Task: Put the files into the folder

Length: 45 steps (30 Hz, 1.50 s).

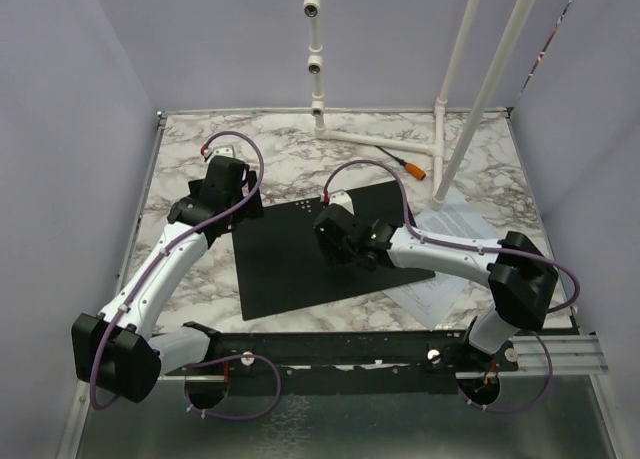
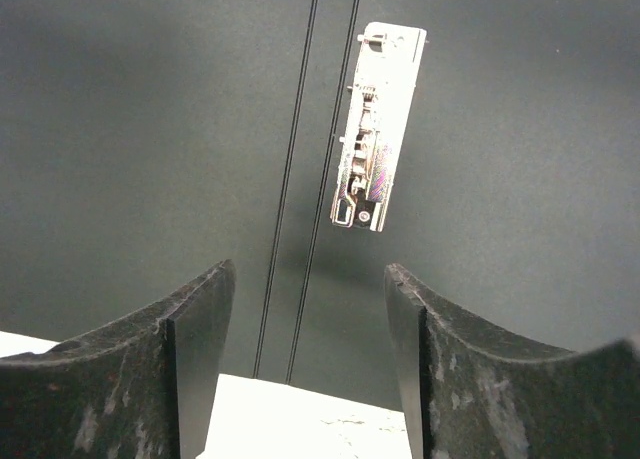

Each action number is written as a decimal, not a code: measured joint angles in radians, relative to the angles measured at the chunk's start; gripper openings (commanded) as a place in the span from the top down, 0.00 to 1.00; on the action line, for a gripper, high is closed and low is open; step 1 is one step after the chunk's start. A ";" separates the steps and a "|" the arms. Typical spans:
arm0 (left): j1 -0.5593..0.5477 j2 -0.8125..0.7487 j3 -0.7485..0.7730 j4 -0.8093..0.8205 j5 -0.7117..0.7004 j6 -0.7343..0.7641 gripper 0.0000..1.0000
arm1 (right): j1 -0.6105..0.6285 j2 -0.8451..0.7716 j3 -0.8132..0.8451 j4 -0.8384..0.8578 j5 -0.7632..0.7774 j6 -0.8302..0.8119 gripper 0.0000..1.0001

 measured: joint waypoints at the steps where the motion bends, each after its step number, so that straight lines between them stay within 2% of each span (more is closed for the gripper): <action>1: 0.000 -0.006 0.000 0.000 0.000 0.000 0.01 | -0.004 0.007 0.000 0.002 -0.002 0.000 0.38; 9: 0.000 -0.020 -0.034 0.040 0.068 -0.008 0.01 | -0.023 0.071 0.030 0.011 -0.019 -0.002 0.57; 20: 0.000 -0.006 -0.147 0.089 0.246 -0.076 0.01 | -0.036 0.137 0.061 0.010 -0.034 -0.009 0.82; 25: 0.000 -0.002 -0.232 0.111 0.287 -0.146 0.01 | -0.036 0.158 0.062 0.009 -0.033 -0.009 0.87; 31: 0.000 0.002 -0.306 0.133 0.309 -0.214 0.01 | -0.036 0.187 0.076 -0.007 -0.030 -0.009 0.88; 45: -0.033 0.054 -0.348 0.191 0.328 -0.304 0.01 | -0.036 0.217 0.101 -0.032 0.011 -0.009 0.95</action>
